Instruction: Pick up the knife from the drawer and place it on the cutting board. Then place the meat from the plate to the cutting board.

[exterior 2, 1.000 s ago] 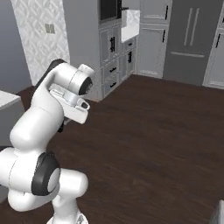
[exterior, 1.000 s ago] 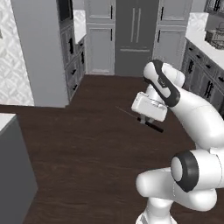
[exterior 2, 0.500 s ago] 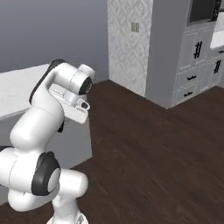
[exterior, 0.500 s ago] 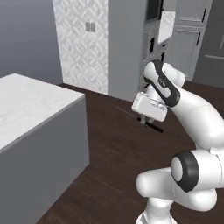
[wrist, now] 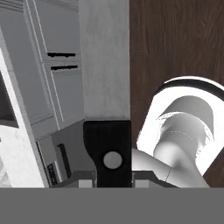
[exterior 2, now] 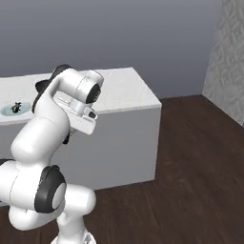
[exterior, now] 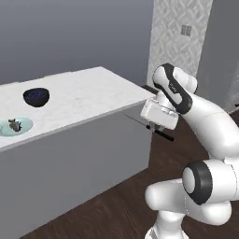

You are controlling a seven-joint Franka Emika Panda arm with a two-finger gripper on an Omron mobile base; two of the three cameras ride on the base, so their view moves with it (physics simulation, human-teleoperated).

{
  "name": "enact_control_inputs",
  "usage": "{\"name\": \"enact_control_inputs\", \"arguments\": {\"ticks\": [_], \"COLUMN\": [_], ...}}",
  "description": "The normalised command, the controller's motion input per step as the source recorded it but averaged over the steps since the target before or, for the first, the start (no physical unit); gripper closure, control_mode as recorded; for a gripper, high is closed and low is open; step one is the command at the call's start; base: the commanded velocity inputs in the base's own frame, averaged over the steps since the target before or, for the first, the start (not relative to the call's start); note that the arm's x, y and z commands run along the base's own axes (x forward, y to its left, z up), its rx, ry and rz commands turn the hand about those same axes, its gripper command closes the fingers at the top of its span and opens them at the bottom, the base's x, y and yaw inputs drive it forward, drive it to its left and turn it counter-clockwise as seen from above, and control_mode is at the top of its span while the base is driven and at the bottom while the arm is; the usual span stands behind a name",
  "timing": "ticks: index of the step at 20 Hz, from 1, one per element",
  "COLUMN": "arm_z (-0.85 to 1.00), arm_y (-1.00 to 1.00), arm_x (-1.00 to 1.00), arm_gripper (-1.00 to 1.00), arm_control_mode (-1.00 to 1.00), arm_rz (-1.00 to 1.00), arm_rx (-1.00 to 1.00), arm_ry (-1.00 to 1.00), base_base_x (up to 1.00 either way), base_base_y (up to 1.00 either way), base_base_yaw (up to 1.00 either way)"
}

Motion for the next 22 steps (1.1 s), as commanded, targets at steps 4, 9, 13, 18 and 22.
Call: {"name": "enact_control_inputs", "arguments": {"ticks": [4, 9, 13, 18, 22], "arm_z": [0.0, 0.0, 0.0, 0.0, 0.0], "arm_y": [0.0, 0.0, 0.0, 0.0, 0.0], "arm_x": [0.0, 0.0, 0.0, 0.0, 0.0], "arm_gripper": [1.0, 1.0, 1.0, 1.0, 1.0], "arm_control_mode": [1.0, 1.0, 1.0, 1.0, 1.0], "arm_rz": [0.0, 0.0, 0.0, 0.0, 0.0], "arm_rx": [0.0, 0.0, 0.0, 0.0, 0.0], "arm_ry": [0.0, 0.0, 0.0, 0.0, 0.0], "base_base_x": [0.01, 0.09, 0.36, 0.54, 0.77], "base_base_y": [0.38, 0.42, 0.36, 0.3, 0.26], "base_base_yaw": [0.66, 0.58, 0.19, 0.14, 0.12]}}
